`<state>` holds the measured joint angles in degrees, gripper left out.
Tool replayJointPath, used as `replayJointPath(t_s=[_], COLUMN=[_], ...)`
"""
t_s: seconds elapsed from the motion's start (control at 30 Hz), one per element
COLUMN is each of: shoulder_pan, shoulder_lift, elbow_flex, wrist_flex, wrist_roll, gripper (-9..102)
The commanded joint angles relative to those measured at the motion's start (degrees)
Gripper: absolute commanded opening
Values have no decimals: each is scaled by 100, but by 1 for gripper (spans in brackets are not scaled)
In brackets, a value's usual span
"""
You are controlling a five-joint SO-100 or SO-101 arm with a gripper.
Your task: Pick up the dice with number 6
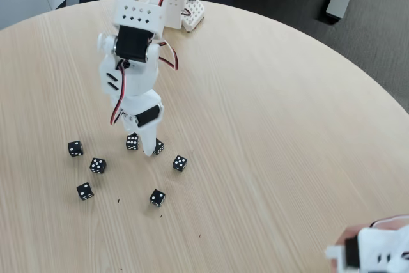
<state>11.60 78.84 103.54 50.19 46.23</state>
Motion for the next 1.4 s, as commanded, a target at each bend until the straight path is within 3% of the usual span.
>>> replayJointPath(t_s=[0.0,0.8,0.97,1.1,1.37], shoulder_pan=[26,62,62,62,53], shoulder_lift=[53,44,44,44,132], elbow_flex=[-18,-9,-9,-9,-18], wrist_flex=[9,9,9,9,0], wrist_roll=[167,2839,3041,3059,2769], gripper=[19,15,10,0,0])
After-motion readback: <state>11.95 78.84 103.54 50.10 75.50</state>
